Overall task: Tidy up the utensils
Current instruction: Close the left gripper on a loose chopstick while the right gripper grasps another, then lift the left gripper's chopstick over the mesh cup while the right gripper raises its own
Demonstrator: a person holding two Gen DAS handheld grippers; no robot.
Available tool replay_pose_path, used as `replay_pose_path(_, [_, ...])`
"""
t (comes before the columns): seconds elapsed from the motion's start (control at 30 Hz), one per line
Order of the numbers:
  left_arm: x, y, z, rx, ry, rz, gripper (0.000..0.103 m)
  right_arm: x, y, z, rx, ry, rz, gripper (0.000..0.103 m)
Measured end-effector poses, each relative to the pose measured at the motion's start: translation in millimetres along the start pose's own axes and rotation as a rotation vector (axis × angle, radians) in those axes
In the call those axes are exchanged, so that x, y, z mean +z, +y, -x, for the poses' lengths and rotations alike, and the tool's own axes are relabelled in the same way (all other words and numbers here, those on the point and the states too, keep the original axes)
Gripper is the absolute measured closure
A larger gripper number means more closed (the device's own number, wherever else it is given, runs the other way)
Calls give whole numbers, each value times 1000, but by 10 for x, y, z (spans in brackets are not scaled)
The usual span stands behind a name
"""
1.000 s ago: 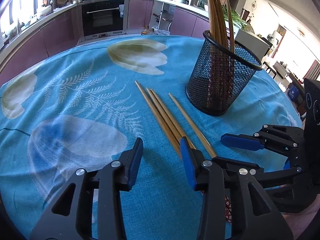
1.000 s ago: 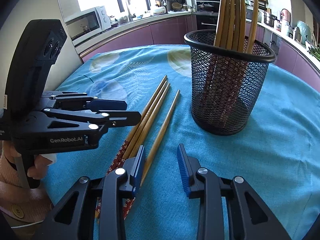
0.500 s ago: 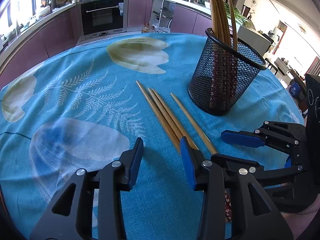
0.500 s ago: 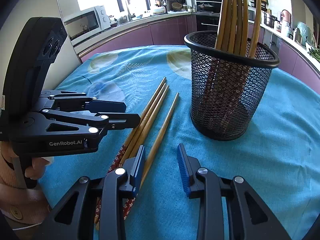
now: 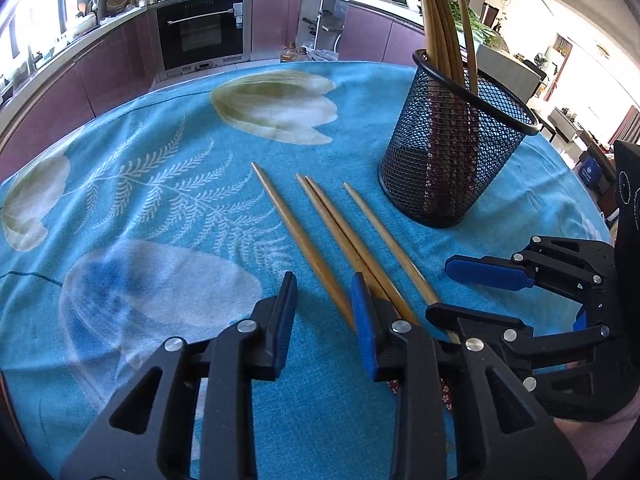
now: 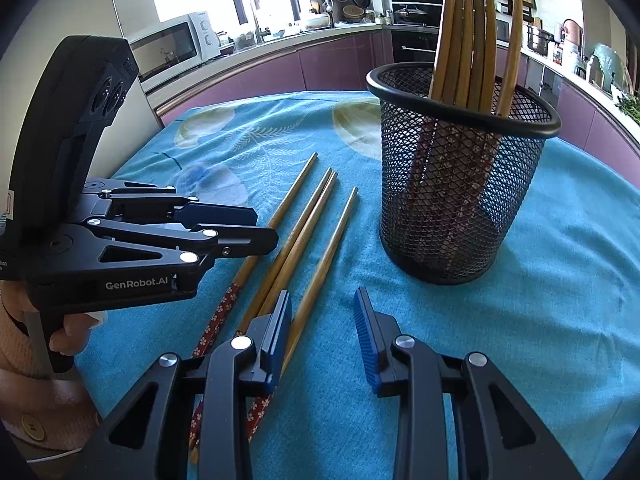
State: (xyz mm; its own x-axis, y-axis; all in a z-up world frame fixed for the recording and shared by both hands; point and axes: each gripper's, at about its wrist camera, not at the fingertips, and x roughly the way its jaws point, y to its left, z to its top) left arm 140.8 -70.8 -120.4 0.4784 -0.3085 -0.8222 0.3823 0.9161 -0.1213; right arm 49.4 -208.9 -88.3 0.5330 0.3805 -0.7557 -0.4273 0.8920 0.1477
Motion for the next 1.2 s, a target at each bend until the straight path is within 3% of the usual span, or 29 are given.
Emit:
replay_pose_path(0.17, [54, 36, -35, 6, 6, 7, 85, 56, 8, -55, -14, -2, -2, 76])
replay_pose_path(0.33, [30, 67, -21, 12, -6, 47, 90, 79, -45, -78, 4, -4, -43, 92])
replay_pose_path(0.43, [-11, 93, 13, -2, -14, 77, 95, 69, -80, -66, 21, -7, -72, 95])
replay_pose_path(0.63, [-115, 133, 120, -13, -32, 118, 95, 38, -172, 66, 54, -37, -126, 97])
replay_pose_path(0.87, [-257, -23, 210, -63, -17, 70, 95, 36, -90, 106, 112, -29, -89, 97])
replay_pose_path(1.2, [-193, -64, 108, -77, 12, 27, 88, 39, -40, -32, 86, 14, -63, 97])
